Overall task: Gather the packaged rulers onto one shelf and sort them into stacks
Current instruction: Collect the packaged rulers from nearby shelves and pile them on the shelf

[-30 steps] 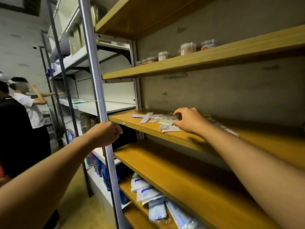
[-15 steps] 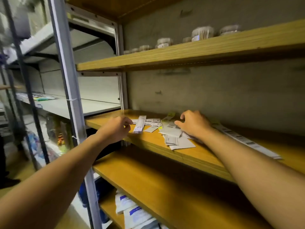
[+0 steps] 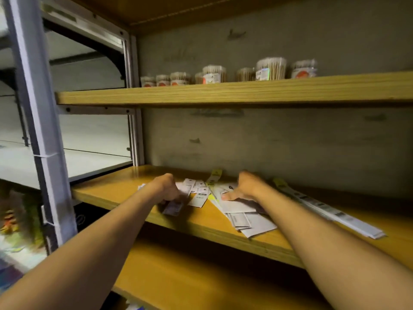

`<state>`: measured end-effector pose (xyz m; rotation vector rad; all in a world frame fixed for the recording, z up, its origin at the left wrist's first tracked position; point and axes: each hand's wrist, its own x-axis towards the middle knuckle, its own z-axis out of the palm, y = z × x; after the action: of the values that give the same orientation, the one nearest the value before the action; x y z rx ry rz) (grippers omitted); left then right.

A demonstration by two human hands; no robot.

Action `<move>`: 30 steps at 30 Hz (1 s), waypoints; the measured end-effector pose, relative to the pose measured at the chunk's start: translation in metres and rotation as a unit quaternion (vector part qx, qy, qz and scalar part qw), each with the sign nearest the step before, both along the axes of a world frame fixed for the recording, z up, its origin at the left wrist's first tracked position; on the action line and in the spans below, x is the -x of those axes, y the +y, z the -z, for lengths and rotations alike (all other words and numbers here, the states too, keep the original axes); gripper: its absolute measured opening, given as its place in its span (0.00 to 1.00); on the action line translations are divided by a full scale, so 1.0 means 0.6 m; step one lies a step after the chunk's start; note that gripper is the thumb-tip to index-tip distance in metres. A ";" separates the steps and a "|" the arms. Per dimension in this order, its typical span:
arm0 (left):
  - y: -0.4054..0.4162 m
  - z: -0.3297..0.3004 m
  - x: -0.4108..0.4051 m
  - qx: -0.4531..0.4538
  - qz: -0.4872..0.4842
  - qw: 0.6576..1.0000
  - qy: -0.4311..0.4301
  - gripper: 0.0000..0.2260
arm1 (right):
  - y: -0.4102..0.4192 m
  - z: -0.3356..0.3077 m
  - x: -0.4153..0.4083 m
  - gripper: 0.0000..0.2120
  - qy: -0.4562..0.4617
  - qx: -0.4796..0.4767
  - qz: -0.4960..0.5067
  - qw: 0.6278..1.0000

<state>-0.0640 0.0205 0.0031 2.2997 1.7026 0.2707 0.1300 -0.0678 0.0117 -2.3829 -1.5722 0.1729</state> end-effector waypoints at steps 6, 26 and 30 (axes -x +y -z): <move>0.003 -0.011 0.040 0.078 0.042 0.978 -0.187 0.21 | -0.031 -0.022 0.009 0.42 0.142 0.035 -0.020 0.989; -0.192 -0.009 -0.093 0.170 0.356 0.793 -0.464 0.12 | -0.298 -0.037 -0.046 0.13 0.270 -0.331 0.076 0.901; -0.278 -0.044 -0.171 0.189 0.410 0.770 -0.450 0.13 | -0.421 -0.059 -0.100 0.12 0.201 -0.350 0.097 0.910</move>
<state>0.0384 -0.1461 0.0296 1.8527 0.2004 0.6218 0.1897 -0.3201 0.0473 -1.7706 -0.9729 0.0382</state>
